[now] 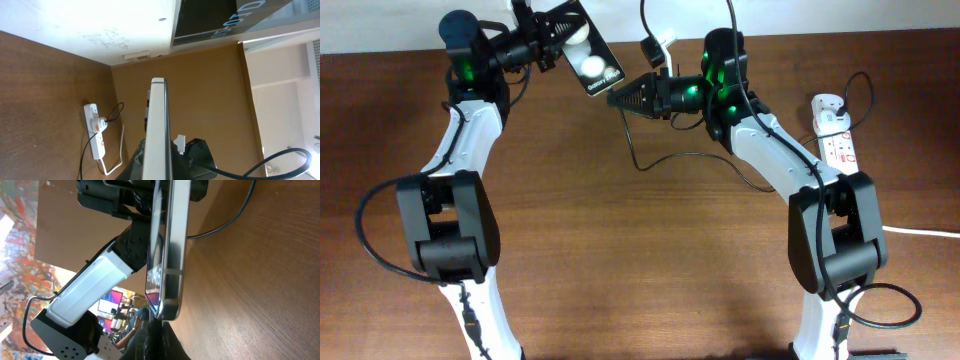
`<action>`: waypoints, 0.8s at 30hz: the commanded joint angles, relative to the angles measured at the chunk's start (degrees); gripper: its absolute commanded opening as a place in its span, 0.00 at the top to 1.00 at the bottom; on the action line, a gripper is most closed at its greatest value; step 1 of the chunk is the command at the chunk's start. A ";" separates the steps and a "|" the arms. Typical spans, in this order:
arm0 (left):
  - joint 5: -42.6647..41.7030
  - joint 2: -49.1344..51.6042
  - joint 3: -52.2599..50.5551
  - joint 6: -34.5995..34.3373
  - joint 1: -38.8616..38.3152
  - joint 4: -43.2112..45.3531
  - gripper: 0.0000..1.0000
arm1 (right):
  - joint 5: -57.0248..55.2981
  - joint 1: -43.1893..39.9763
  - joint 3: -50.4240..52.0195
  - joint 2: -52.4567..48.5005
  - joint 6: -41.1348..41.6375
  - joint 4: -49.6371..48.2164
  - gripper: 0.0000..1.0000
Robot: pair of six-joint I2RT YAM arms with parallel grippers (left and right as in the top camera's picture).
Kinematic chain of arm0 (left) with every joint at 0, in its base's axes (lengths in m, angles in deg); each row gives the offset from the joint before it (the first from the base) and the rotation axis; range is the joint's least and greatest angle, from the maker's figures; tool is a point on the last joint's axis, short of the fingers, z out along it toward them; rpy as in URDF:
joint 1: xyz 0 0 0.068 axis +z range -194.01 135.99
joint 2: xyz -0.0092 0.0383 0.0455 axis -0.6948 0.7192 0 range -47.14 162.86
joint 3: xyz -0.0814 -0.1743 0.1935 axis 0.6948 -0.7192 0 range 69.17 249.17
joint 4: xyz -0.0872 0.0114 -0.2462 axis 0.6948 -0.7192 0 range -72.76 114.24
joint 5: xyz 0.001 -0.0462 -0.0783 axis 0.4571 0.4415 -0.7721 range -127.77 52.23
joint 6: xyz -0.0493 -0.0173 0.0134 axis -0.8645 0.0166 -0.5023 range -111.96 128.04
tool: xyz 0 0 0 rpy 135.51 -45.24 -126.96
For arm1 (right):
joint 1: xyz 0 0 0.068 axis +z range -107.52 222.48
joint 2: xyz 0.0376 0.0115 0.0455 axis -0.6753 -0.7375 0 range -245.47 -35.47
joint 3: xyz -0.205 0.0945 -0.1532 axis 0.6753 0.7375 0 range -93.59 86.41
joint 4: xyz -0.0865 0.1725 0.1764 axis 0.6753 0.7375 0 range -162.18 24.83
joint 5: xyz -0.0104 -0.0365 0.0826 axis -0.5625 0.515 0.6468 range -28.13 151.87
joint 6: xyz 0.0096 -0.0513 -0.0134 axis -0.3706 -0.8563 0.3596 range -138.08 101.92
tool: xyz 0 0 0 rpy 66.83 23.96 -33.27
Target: Plug charger to phone and switch on socket
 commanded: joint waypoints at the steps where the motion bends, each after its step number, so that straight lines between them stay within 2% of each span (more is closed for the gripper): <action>1: -11.43 -0.09 0.57 0.96 -4.61 0.33 1.00 | -7.61 -0.11 -0.76 1.16 -0.26 -1.29 0.96; 10: -13.99 -0.09 0.57 1.20 -5.79 0.33 1.00 | -8.79 -0.09 -0.76 1.16 0.74 -1.31 0.96; 11: -13.90 -0.09 0.57 1.20 -5.77 0.31 1.00 | -8.35 -0.09 -0.76 1.16 0.72 -1.31 0.90; 12: -13.90 -0.09 0.57 1.20 -5.73 0.31 1.00 | -8.17 -0.09 -0.76 1.16 0.72 -1.31 0.76; 13: -13.90 -0.09 0.57 1.20 -5.60 0.31 1.00 | -7.93 -0.11 -0.76 1.16 0.72 -1.31 0.54; 14: -13.77 -0.09 0.57 1.20 -5.31 0.31 1.00 | -7.67 -0.11 -0.76 1.16 0.70 -1.31 0.37; 16: -13.55 -0.09 0.57 1.20 -4.22 0.31 1.00 | -6.88 -0.11 -0.76 1.16 0.70 -1.38 0.16; 20: -13.57 -0.09 0.57 1.20 -2.38 0.31 1.00 | -6.19 -0.11 -0.76 1.16 0.70 -1.75 0.08; 24: -14.67 -0.09 0.57 1.20 0.72 0.31 1.00 | -5.79 -0.42 -0.76 1.16 0.48 -1.75 0.06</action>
